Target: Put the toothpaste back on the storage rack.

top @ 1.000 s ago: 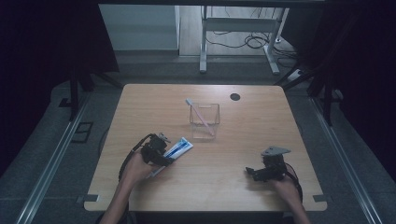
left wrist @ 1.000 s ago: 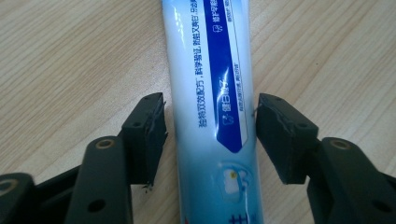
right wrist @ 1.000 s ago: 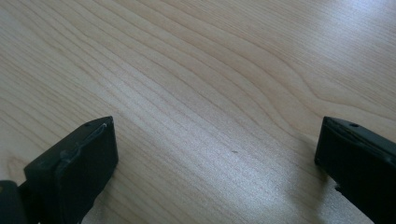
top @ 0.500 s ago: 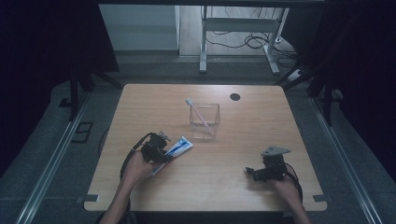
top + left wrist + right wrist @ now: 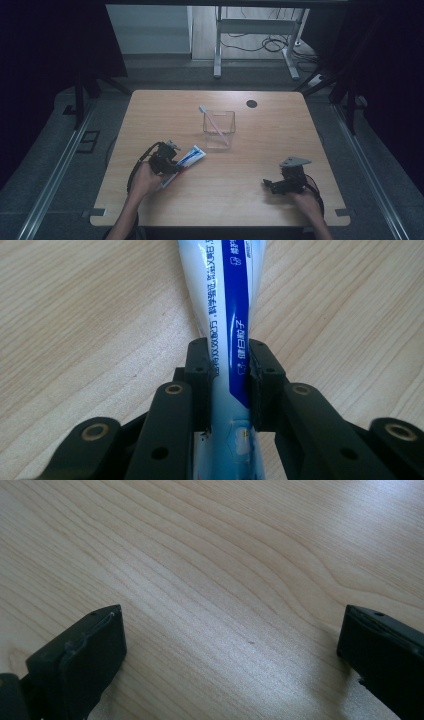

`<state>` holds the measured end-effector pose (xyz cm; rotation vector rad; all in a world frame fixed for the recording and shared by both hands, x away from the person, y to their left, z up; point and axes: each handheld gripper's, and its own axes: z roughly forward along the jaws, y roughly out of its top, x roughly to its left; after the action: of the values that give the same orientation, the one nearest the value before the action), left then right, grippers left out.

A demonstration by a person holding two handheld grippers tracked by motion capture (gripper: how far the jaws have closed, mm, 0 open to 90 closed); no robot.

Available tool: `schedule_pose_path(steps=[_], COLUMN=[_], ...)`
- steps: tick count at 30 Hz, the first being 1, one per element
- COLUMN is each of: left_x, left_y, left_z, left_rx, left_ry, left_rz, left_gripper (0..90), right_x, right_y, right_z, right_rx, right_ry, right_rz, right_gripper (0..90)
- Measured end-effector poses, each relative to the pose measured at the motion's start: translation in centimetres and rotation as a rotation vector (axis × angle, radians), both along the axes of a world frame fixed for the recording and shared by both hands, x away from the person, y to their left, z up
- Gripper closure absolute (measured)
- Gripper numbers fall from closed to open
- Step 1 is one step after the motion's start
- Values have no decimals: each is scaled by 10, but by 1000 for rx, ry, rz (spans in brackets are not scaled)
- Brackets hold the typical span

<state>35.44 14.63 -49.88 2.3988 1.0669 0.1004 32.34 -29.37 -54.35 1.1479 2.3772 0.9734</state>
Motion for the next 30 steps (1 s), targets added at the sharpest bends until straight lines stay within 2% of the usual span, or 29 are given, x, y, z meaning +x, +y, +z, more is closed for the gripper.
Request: schedule_pose_path(steps=[5,16,30], left_x=[-2,-9,-14], left_y=[5,13,21], left_z=[8,24,48], left_rx=[-32,-83,-144], left_ry=[-24,-103,-171], left_rz=[10,5,8], left_gripper=[749,749,749], right_x=[0,0,0], right_y=[0,0,0], right_z=[0,0,0], right_rx=[0,0,-1], right_ry=[1,2,2], right_rz=[0,0,0], right_gripper=[0,0,0])
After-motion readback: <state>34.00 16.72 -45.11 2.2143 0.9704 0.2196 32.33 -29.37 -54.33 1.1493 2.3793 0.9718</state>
